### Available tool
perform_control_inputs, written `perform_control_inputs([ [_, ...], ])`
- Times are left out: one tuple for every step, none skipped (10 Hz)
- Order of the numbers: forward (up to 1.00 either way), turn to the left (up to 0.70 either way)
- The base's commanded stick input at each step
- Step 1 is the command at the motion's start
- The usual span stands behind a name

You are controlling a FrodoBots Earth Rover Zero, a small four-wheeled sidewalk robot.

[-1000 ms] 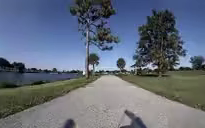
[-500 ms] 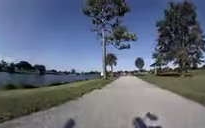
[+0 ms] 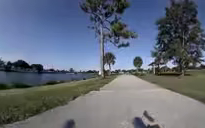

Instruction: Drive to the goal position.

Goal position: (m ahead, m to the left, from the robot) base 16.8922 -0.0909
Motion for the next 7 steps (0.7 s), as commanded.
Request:
perform_control_inputs([
  [0.85, 0.00],
  [0.85, 0.00],
  [0.85, 0.00],
  [0.85, 0.00],
  [0.85, 0.00],
  [0.85, 0.00],
  [0.85, 0.00],
])
